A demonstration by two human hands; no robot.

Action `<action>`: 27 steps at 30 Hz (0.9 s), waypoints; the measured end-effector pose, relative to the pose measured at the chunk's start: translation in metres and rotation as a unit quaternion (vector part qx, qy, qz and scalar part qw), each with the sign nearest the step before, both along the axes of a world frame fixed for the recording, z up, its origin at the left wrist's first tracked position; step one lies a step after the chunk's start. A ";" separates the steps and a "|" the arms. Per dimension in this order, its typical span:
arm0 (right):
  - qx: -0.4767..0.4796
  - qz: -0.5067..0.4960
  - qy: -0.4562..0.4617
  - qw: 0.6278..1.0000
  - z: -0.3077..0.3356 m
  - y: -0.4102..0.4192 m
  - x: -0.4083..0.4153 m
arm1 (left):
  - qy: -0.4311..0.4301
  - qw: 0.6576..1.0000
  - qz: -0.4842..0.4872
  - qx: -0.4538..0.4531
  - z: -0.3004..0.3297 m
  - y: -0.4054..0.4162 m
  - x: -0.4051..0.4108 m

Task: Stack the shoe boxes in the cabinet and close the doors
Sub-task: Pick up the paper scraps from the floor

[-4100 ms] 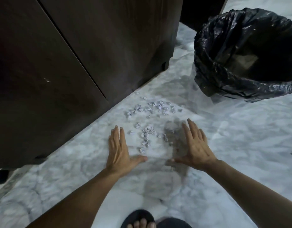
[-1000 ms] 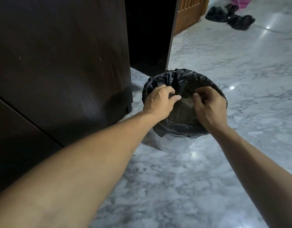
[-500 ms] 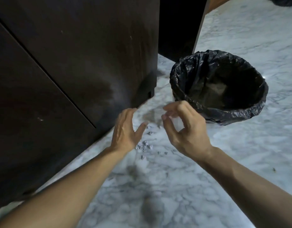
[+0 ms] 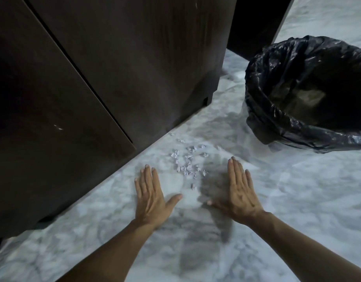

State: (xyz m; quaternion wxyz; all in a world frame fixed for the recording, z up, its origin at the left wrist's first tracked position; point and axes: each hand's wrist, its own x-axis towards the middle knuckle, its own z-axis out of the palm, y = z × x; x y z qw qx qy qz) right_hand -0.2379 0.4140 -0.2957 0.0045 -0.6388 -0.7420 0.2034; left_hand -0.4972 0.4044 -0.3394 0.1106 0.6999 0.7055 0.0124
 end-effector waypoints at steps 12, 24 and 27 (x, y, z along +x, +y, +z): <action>-0.026 0.006 -0.059 0.998 -0.011 0.015 -0.014 | -0.038 0.997 -0.061 0.037 -0.002 0.070 0.029; 0.013 0.004 -0.021 1.000 -0.022 0.057 -0.037 | -0.057 0.990 -0.121 0.050 0.002 0.126 0.028; 0.037 0.025 0.009 0.999 -0.026 0.070 -0.041 | -0.064 0.984 -0.156 0.058 0.001 0.132 0.025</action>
